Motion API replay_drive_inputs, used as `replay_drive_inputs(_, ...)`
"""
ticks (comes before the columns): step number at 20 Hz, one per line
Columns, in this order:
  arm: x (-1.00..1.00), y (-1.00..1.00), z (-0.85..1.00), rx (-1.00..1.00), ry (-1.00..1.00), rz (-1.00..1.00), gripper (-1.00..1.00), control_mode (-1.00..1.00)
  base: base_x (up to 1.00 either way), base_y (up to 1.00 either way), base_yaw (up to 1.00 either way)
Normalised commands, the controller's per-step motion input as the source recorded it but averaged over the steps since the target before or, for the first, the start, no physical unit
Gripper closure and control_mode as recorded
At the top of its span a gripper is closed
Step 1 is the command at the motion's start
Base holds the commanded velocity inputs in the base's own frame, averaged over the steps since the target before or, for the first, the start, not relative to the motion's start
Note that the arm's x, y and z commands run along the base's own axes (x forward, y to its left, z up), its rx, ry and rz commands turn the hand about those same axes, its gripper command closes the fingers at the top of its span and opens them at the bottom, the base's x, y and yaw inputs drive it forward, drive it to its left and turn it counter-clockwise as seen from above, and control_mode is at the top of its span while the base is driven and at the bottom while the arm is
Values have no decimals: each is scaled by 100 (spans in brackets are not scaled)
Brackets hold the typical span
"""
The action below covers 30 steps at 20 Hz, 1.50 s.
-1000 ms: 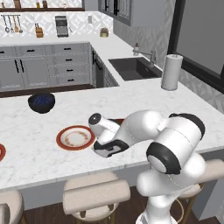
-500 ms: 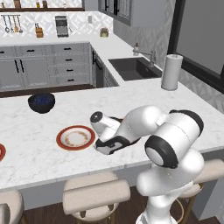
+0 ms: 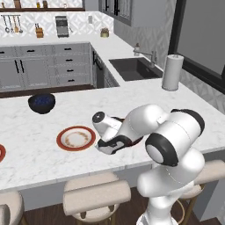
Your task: Pick the chicken drumstick and carrot from their plates and place them in the bowl. Then put the bowl in the fridge.
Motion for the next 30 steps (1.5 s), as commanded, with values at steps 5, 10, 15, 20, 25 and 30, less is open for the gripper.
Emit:
replay_drive_inputs(5, 1, 0, 1, 0, 0, 0, 100, -100, 0, 0, 0)
replay_drive_inputs(10, -9, 0, 38, -3, 0, 9, 100, -100, 0, 0, 0)
replay_drive_inputs(15, -22, 0, 65, -6, 4, 15, 100, -100, 0, 0, 0)
replay_drive_inputs(20, -25, -34, 71, 0, 0, 26, 100, -100, 0, 0, 0)
replay_drive_inputs(25, -35, -65, 51, 0, -14, 35, 100, -100, 0, 0, 0)
replay_drive_inputs(30, -21, -60, 56, 0, -11, 50, 100, -100, 0, 0, 0)
